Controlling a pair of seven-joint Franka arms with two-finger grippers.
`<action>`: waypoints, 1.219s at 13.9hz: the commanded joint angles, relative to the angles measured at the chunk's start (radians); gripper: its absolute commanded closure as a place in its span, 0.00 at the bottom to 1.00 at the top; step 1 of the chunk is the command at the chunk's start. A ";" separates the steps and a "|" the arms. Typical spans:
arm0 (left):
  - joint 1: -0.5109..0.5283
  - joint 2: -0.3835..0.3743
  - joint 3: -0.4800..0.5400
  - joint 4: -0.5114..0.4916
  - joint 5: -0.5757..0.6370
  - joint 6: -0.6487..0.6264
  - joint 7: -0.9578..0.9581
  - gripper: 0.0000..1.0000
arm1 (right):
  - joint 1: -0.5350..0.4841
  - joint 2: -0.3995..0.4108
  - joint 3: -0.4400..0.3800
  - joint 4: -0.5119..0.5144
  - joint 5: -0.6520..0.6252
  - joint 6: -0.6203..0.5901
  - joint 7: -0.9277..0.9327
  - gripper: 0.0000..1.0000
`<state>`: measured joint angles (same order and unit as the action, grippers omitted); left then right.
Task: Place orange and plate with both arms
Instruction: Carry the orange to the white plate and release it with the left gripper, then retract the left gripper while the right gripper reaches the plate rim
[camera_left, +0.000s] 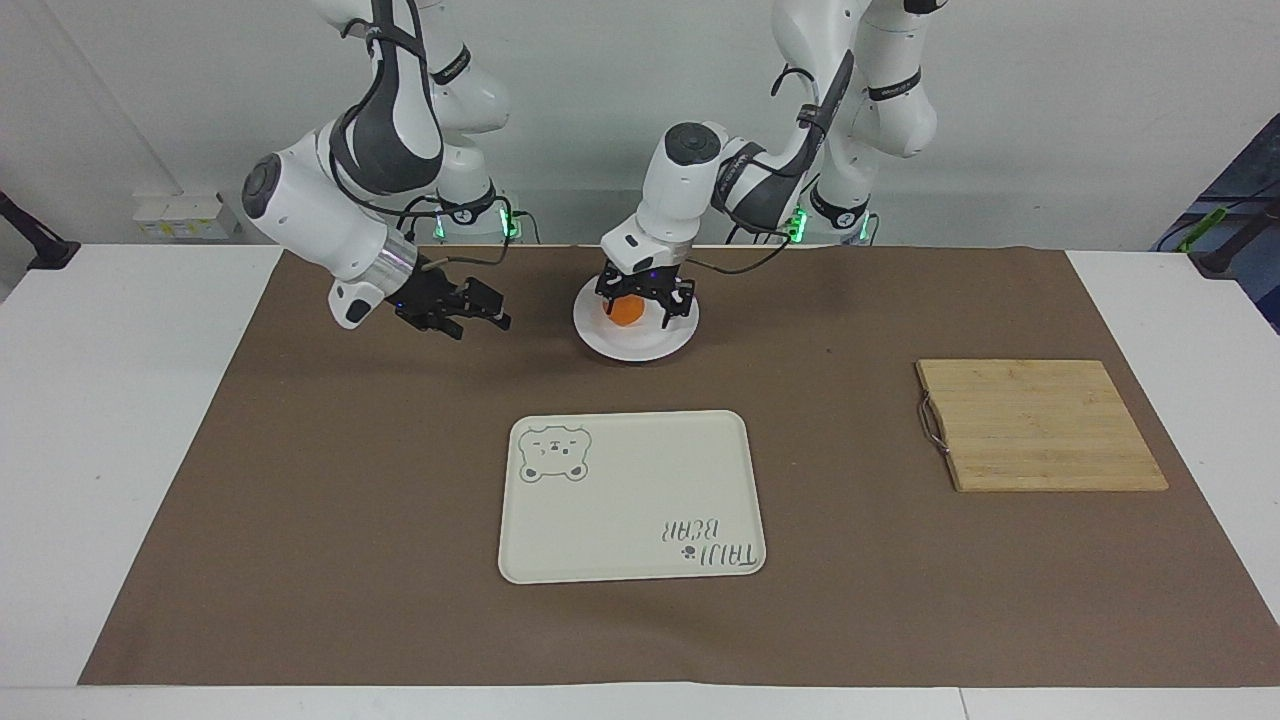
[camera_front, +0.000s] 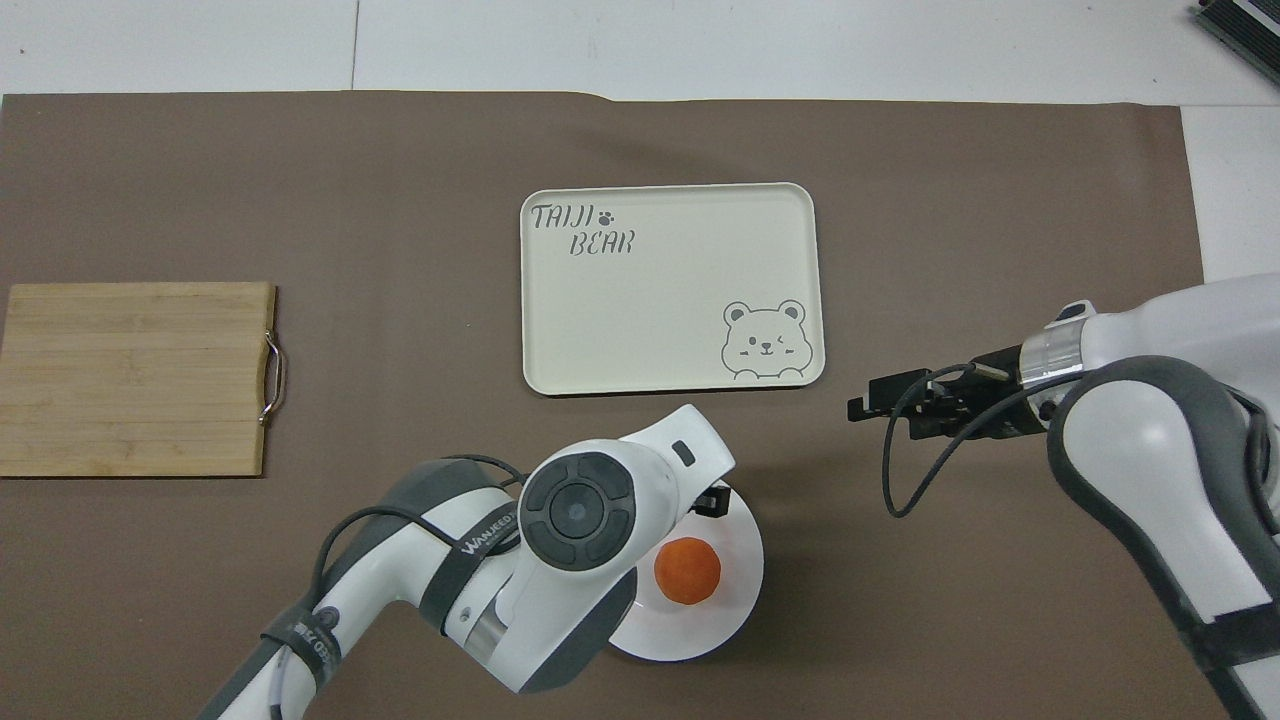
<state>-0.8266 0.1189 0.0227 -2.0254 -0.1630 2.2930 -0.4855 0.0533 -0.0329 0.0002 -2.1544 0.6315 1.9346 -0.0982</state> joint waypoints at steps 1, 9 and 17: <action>0.094 -0.033 -0.006 0.060 0.087 -0.096 0.033 0.00 | 0.029 -0.030 -0.002 -0.109 0.089 0.065 -0.113 0.00; 0.505 -0.117 -0.006 0.250 0.103 -0.392 0.549 0.00 | 0.141 -0.125 -0.002 -0.339 0.190 0.113 -0.249 0.00; 0.693 -0.117 -0.001 0.432 0.111 -0.619 0.679 0.00 | 0.332 -0.136 0.000 -0.518 0.280 0.351 -0.198 0.23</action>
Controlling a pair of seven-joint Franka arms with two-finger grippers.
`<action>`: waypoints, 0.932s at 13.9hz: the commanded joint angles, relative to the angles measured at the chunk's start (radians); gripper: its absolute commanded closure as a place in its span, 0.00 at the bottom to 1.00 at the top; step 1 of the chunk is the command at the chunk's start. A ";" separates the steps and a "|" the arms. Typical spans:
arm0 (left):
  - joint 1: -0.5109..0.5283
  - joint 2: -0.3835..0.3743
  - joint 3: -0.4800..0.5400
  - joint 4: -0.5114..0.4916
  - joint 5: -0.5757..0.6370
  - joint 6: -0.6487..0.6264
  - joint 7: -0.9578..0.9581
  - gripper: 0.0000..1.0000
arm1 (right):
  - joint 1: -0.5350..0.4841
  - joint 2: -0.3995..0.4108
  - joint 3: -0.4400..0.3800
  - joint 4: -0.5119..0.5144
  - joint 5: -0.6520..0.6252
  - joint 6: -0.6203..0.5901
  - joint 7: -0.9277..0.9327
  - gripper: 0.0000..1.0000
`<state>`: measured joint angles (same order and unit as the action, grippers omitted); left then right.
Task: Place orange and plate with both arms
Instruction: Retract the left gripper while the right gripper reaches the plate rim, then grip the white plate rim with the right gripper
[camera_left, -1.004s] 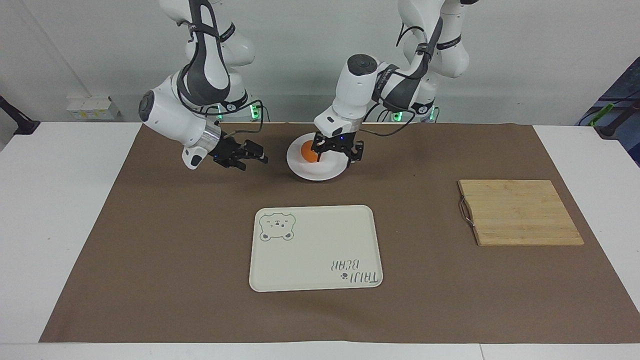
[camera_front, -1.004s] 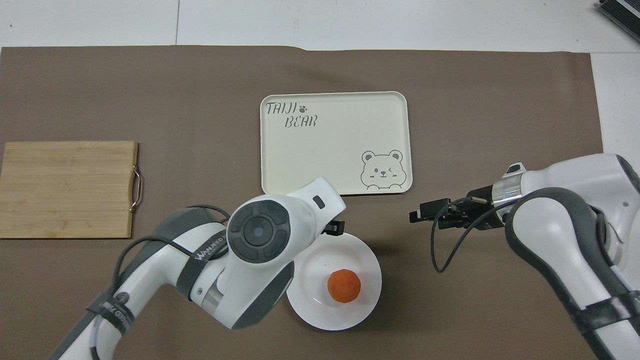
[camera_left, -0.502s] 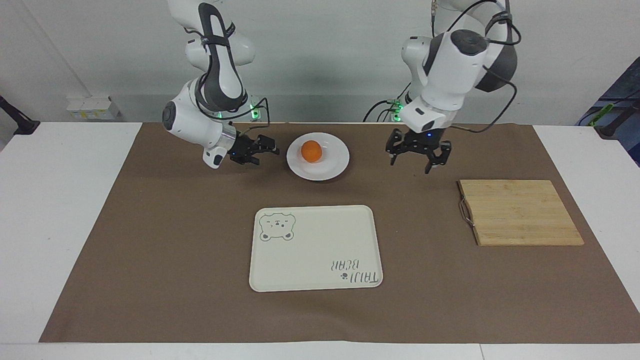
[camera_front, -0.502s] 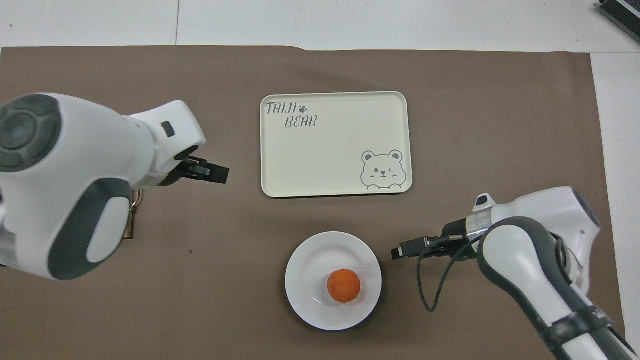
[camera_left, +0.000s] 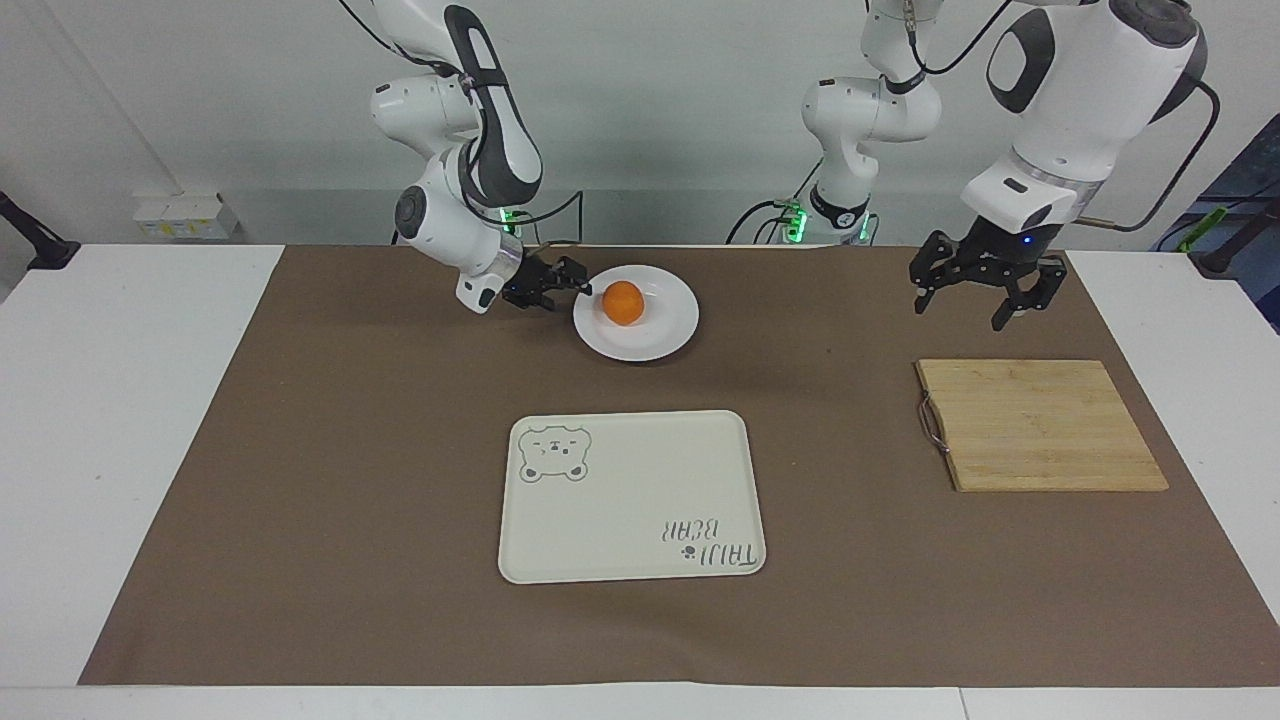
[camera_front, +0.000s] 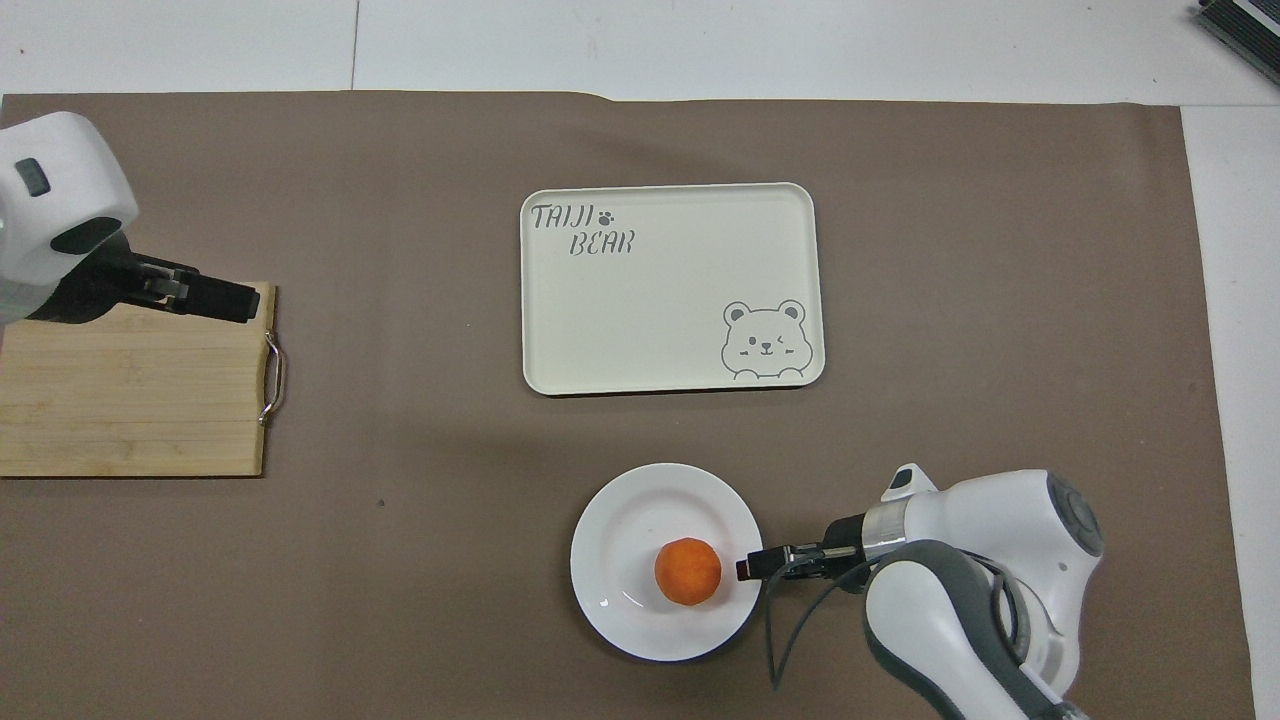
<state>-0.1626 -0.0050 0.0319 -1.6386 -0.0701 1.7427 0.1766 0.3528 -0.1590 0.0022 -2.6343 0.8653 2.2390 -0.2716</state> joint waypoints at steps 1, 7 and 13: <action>0.040 0.006 -0.006 0.049 0.027 -0.089 0.030 0.00 | 0.035 -0.005 -0.002 -0.045 0.064 0.054 -0.029 0.32; 0.100 0.000 -0.004 0.080 0.079 -0.174 0.089 0.00 | 0.118 0.035 -0.002 -0.070 0.194 0.137 -0.029 0.50; 0.106 -0.003 -0.006 0.079 0.078 -0.160 0.087 0.00 | 0.163 0.069 -0.002 -0.070 0.277 0.186 -0.020 1.00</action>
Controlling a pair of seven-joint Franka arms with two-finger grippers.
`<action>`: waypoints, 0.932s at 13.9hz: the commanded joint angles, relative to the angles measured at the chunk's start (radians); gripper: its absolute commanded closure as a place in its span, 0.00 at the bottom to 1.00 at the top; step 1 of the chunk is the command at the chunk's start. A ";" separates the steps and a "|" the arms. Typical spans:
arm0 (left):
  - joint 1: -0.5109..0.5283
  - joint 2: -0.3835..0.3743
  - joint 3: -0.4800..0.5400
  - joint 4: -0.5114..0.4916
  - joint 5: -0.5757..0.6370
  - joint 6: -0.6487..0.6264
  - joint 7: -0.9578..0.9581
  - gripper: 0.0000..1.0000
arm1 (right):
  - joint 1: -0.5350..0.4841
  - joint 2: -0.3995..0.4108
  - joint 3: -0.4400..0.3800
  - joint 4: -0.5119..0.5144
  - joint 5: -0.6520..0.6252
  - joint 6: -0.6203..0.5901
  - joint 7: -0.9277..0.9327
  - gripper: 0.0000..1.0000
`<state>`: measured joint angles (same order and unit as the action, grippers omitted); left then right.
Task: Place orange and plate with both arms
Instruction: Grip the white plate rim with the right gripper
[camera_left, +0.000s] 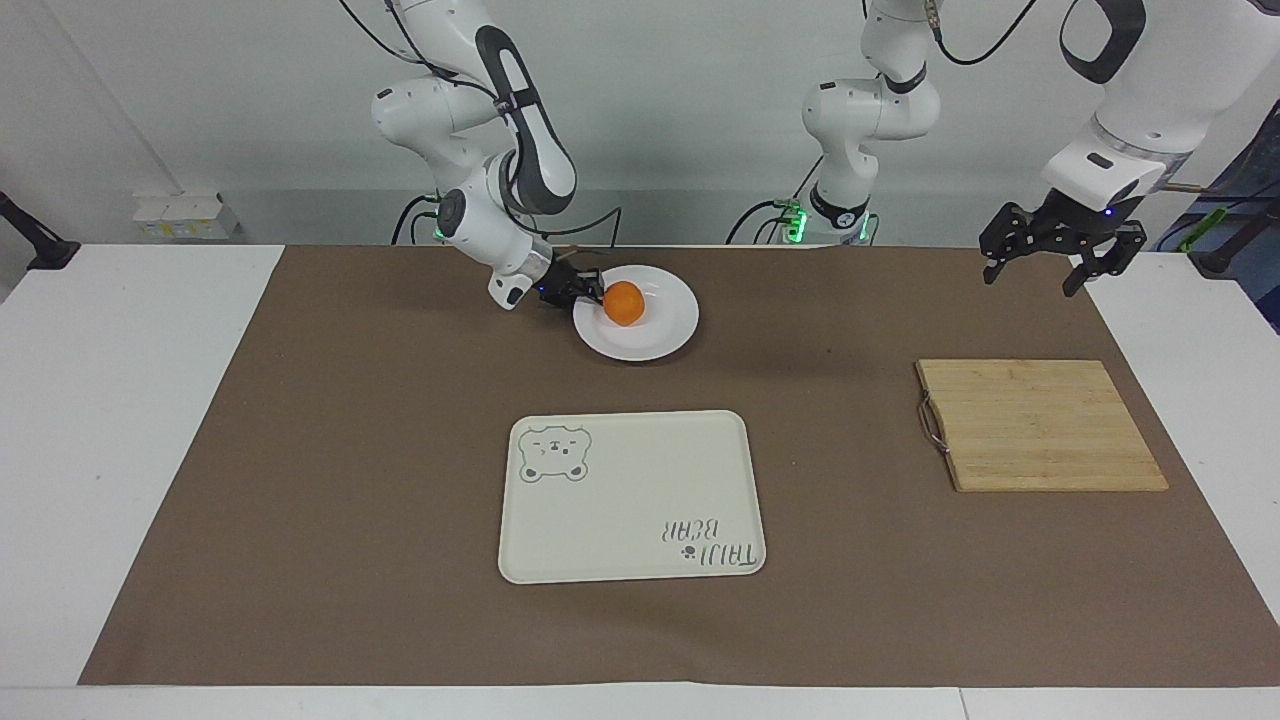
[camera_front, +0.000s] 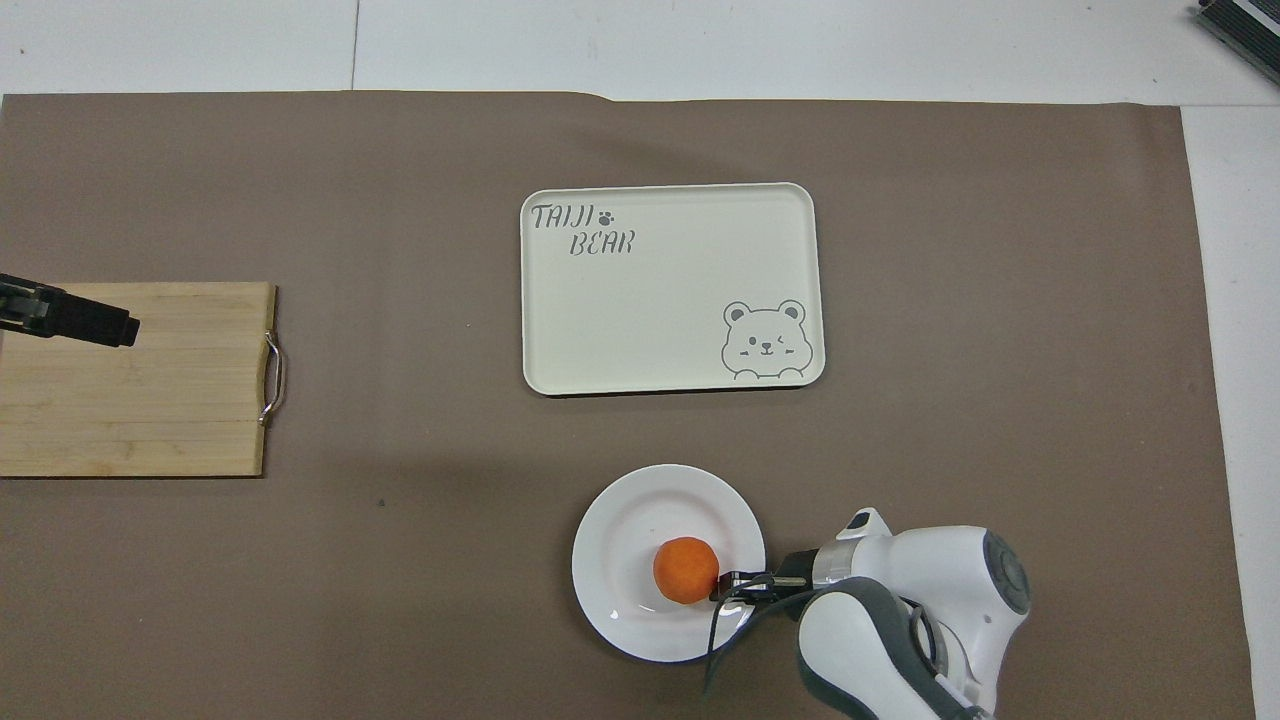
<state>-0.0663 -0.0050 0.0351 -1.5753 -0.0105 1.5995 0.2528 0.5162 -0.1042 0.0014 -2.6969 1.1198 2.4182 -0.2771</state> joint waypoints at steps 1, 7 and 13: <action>0.010 -0.003 -0.009 0.015 0.018 -0.018 0.011 0.00 | -0.007 0.014 -0.003 -0.006 0.025 0.001 -0.014 1.00; 0.010 -0.012 -0.014 0.012 0.017 -0.020 0.011 0.00 | -0.102 -0.031 -0.005 0.011 0.060 -0.114 -0.027 1.00; 0.010 -0.012 -0.014 0.012 0.017 -0.023 0.011 0.00 | -0.211 -0.066 -0.015 0.072 0.083 -0.278 -0.021 1.00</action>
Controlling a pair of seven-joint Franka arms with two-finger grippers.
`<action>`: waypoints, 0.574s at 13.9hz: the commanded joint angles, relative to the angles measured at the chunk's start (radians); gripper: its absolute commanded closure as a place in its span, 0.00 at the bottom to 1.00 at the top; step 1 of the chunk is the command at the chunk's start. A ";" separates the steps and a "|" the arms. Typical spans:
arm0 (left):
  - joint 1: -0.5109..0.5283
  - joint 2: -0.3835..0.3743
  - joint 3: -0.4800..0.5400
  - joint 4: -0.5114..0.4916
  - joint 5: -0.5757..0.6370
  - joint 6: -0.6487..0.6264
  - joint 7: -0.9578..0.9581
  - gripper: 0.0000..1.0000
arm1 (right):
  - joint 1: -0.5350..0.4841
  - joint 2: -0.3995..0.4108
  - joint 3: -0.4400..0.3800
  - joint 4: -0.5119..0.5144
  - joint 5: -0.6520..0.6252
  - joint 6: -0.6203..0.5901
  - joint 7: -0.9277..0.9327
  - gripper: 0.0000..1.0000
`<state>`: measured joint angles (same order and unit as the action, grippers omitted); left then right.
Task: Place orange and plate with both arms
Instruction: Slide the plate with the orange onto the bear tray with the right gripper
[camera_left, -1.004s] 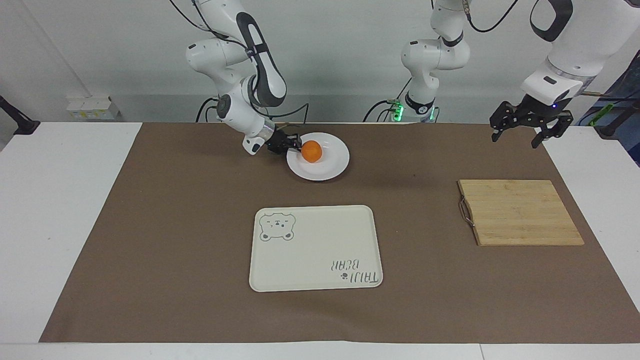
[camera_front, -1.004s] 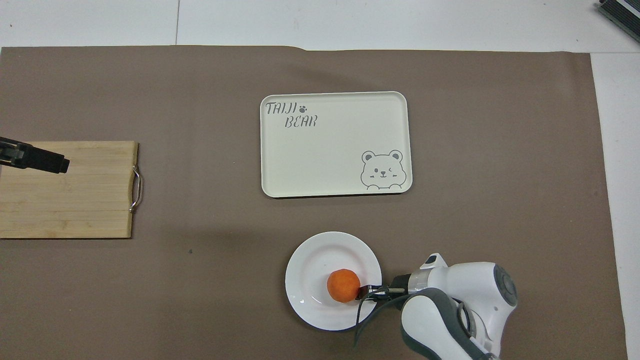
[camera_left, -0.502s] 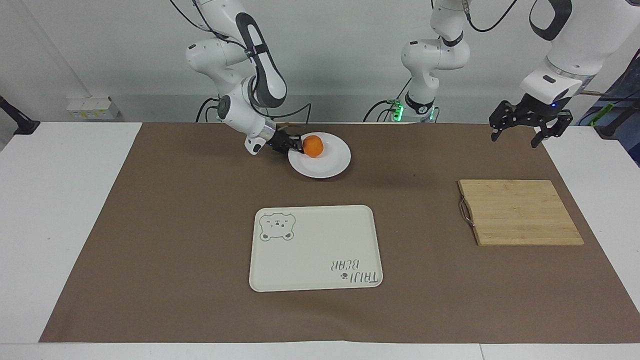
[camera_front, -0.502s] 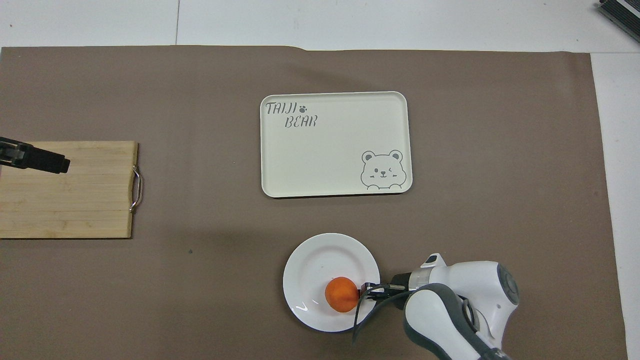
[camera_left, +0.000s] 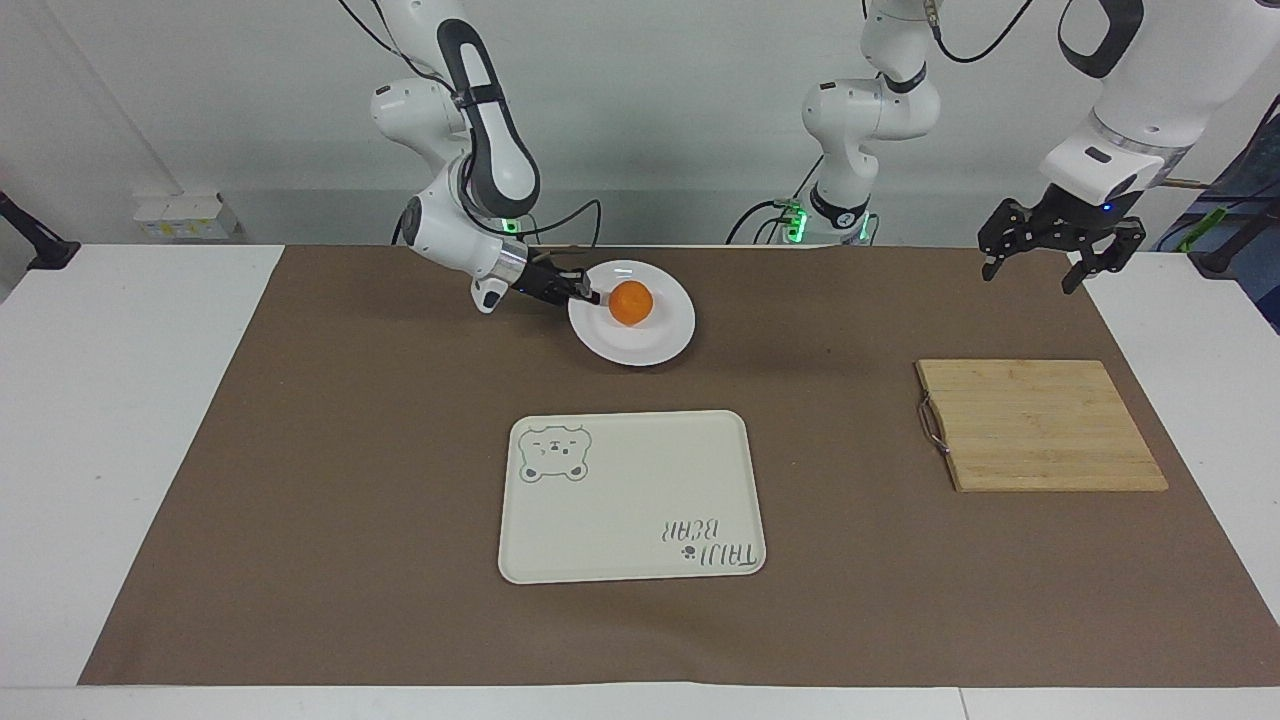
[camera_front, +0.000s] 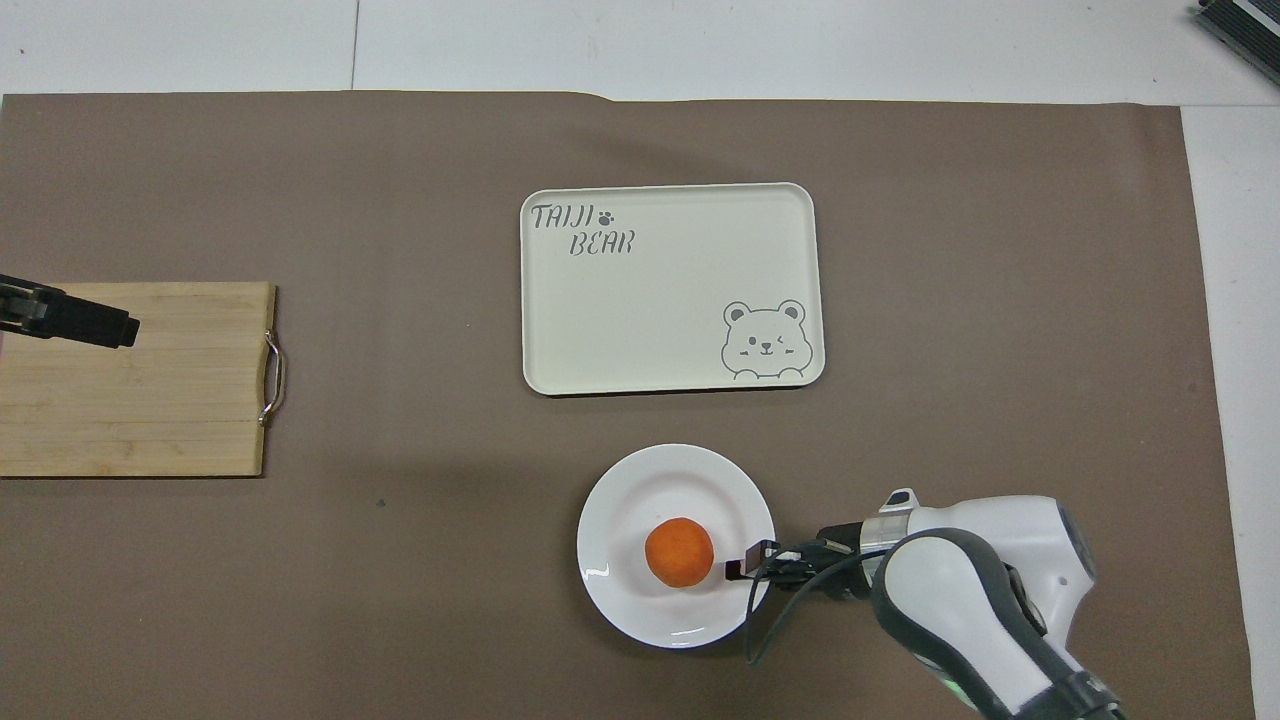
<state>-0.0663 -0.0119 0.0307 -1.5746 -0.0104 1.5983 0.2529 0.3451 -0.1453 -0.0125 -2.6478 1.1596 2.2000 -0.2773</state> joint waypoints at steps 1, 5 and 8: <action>0.010 -0.005 -0.009 0.010 0.017 -0.023 0.011 0.00 | -0.060 -0.031 -0.001 0.035 0.045 -0.081 -0.019 1.00; 0.010 -0.008 -0.009 0.008 0.017 -0.021 0.011 0.00 | -0.123 -0.027 -0.003 0.094 0.045 -0.128 -0.013 1.00; 0.010 -0.008 -0.009 0.007 0.017 -0.021 0.011 0.00 | -0.155 0.028 -0.001 0.182 0.045 -0.129 -0.006 1.00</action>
<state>-0.0663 -0.0124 0.0307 -1.5746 -0.0104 1.5974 0.2530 0.2193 -0.1568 -0.0207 -2.5310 1.1631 2.0985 -0.2771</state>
